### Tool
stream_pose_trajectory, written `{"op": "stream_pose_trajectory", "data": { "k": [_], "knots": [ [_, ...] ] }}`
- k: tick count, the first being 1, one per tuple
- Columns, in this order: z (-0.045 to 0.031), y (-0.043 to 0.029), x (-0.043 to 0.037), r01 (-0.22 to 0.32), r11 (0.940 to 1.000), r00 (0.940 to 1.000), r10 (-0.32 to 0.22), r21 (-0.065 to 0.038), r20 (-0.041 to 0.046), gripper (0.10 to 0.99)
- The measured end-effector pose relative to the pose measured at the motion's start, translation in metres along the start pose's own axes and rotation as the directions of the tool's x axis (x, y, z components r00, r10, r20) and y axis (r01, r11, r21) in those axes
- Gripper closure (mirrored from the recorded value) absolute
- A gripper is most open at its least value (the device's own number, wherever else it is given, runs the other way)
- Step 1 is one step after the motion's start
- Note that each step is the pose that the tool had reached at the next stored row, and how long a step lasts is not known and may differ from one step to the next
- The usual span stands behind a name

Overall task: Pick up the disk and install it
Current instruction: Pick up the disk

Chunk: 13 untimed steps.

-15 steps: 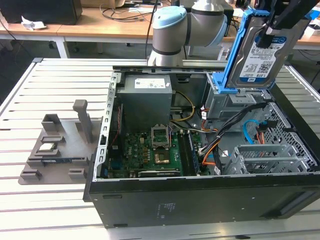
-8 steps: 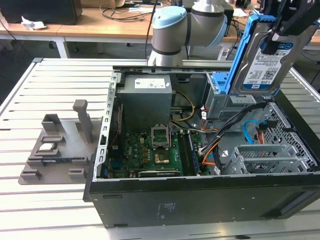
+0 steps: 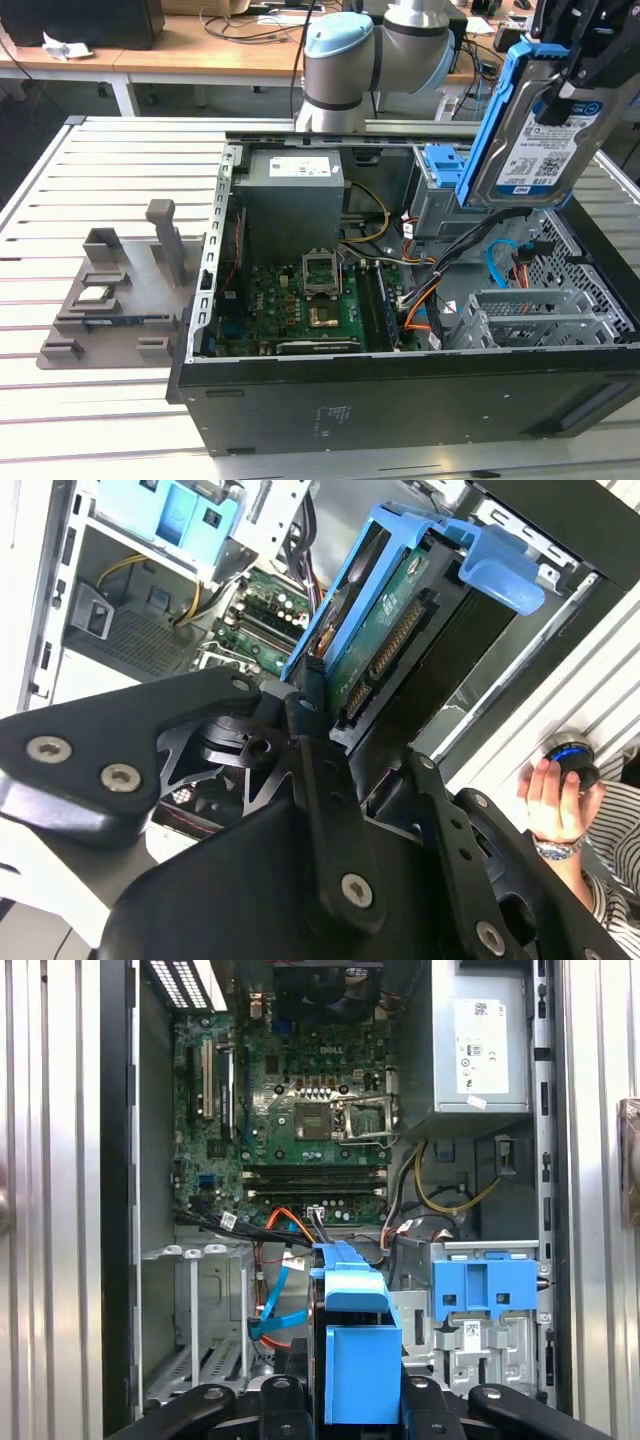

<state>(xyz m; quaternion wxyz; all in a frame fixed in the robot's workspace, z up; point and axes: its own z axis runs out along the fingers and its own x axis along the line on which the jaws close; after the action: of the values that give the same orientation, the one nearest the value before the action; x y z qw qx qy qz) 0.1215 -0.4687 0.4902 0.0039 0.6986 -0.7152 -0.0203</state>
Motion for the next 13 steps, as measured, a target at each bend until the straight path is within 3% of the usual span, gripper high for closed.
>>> {"op": "stream_pose_trajectory", "data": {
  "k": [4, 13],
  "knots": [
    [-0.0001, -0.0002, 0.0095, 0.000, 1.0000, 1.0000, 0.000, 0.000, 0.0001, 0.725],
    [-0.0007, -0.0012, 0.0512, 0.000, 1.0000, 1.0000, 0.000, 0.000, 0.0000, 0.725]
  ]
}}
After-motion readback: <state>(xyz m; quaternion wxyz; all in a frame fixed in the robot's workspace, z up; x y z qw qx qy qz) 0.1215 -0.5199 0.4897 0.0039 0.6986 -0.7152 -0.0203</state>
